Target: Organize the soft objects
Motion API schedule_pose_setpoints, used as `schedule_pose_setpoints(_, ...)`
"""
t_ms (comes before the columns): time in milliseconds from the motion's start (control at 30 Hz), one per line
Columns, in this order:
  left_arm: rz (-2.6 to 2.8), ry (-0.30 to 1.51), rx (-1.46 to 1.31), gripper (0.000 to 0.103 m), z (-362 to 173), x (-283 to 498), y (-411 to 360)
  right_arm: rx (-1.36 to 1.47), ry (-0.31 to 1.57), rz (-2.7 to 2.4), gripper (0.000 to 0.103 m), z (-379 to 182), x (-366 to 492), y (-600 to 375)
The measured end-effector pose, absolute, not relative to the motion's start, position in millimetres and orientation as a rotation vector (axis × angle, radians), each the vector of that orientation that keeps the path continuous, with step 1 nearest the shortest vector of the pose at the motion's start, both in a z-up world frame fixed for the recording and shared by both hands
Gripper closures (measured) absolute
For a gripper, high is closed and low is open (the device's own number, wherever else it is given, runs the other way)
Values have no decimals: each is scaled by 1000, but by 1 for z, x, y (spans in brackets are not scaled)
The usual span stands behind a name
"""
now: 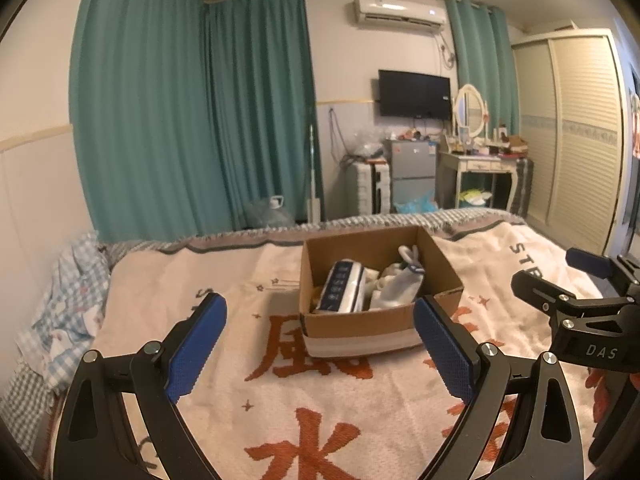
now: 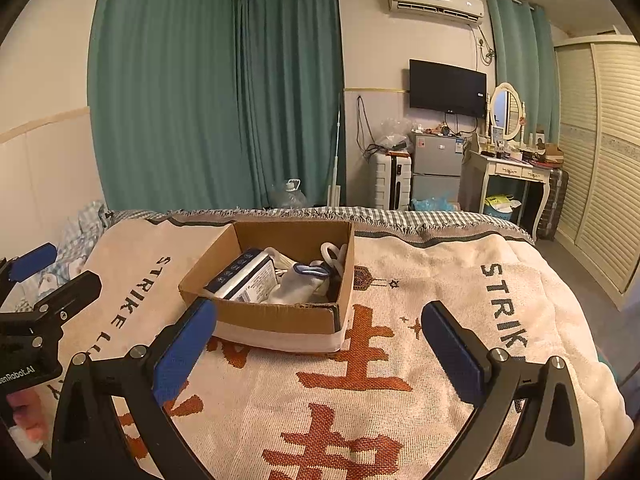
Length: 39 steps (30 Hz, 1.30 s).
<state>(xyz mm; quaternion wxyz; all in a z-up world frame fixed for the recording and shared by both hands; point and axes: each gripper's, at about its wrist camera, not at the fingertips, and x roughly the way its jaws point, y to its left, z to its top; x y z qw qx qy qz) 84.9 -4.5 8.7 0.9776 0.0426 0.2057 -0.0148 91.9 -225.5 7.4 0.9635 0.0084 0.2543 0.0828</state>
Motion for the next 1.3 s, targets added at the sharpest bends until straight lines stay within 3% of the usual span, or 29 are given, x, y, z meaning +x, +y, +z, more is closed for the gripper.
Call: schedule_pose_setpoints(1300, -25, 413, 94, 7, 9, 84, -8, 17, 522, 159, 0, 2, 93, -225)
